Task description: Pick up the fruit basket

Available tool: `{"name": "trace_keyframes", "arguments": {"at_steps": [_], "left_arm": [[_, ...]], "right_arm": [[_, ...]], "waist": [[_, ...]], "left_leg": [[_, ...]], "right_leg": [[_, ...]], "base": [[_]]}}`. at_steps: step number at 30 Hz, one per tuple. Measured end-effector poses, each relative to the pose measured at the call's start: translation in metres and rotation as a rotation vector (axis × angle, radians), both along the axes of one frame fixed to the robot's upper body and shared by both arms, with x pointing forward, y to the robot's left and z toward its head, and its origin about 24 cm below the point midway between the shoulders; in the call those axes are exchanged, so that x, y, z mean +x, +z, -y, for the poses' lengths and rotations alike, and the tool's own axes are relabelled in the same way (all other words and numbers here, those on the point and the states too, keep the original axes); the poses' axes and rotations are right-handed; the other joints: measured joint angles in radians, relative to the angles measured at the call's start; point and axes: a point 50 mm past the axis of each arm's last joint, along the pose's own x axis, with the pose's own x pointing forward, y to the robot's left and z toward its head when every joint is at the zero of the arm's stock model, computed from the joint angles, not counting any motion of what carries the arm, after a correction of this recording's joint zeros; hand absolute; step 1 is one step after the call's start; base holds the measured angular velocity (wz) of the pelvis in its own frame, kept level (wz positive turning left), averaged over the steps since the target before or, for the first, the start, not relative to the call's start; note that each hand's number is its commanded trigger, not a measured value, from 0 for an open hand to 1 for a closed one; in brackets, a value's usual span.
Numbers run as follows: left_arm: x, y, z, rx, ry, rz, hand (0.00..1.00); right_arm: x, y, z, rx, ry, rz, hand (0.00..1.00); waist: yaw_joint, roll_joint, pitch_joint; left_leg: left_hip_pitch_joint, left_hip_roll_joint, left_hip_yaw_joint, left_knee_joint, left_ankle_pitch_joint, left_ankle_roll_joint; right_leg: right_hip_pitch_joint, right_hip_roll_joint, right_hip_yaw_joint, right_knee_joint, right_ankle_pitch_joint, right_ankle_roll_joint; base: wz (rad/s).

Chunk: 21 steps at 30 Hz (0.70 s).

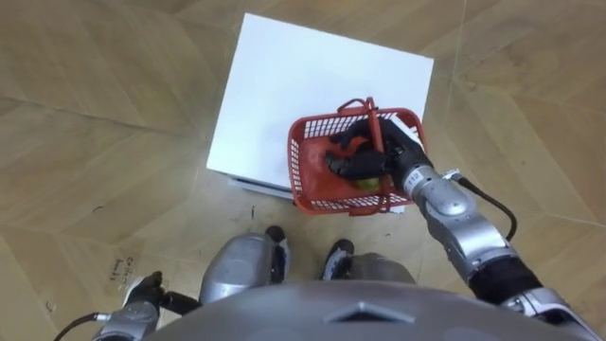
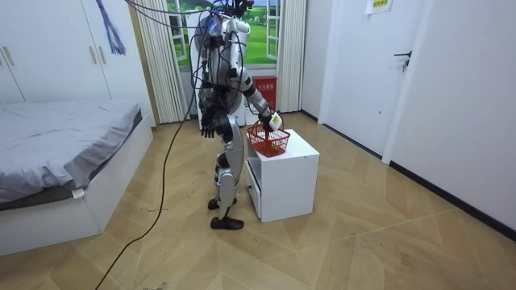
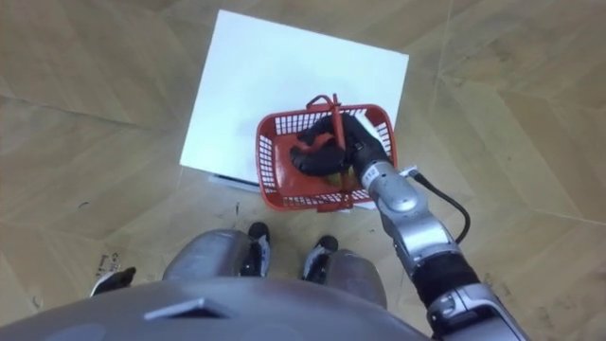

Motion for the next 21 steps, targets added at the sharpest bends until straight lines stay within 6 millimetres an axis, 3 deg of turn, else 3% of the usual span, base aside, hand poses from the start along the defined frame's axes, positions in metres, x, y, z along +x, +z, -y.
{"name": "trace_keyframes", "arguments": {"at_steps": [21], "left_arm": [[0.0045, 0.0002, 0.0023, -0.009, -0.021, 0.013, 0.00]], "right_arm": [[-0.0044, -0.0049, 0.0023, 0.026, -0.037, -0.023, 0.00]], "waist": [[-0.001, 0.000, -0.0015]], "left_leg": [[-0.011, 0.004, -0.008, 0.013, 0.000, -0.001]], "right_leg": [[0.000, 0.002, -0.014, 0.000, 0.007, -0.010]], "base": [[0.02]]}}
